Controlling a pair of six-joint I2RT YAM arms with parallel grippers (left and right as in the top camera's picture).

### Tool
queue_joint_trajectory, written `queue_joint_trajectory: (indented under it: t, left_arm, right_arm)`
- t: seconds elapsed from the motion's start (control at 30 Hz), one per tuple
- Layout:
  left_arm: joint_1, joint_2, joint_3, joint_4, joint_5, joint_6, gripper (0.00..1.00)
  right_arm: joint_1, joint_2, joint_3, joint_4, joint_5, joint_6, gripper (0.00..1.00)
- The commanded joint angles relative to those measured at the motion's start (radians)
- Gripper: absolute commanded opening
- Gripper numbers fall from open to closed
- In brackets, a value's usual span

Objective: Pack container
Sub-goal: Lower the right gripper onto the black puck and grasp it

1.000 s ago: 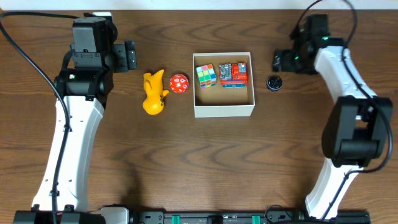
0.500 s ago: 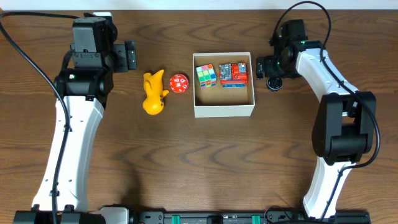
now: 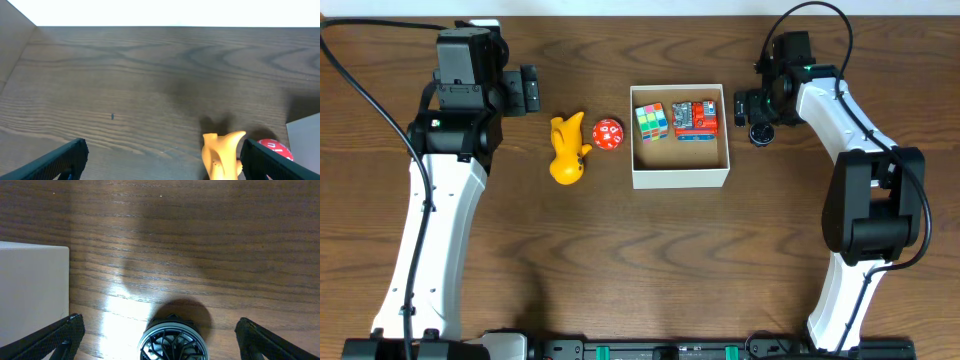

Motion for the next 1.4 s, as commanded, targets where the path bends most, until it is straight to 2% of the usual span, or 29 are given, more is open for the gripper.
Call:
queue_joint_trajectory:
  t: [0.0, 0.37, 1.37]
  left_arm:
    - [0.005, -0.006, 0.019, -0.002, -0.011, 0.006, 0.98]
    - [0.005, -0.006, 0.019, -0.002, -0.011, 0.006, 0.98]
    - [0.005, -0.006, 0.019, -0.002, -0.011, 0.006, 0.98]
  right_arm:
    - [0.004, 0.016, -0.003, 0.007, 0.013, -0.009, 0.99]
    - [0.003, 0.066, -0.003, 0.021, 0.014, -0.009, 0.99]
    - [-0.036, 0.068, -0.003, 0.170, 0.051, 0.010, 0.99]
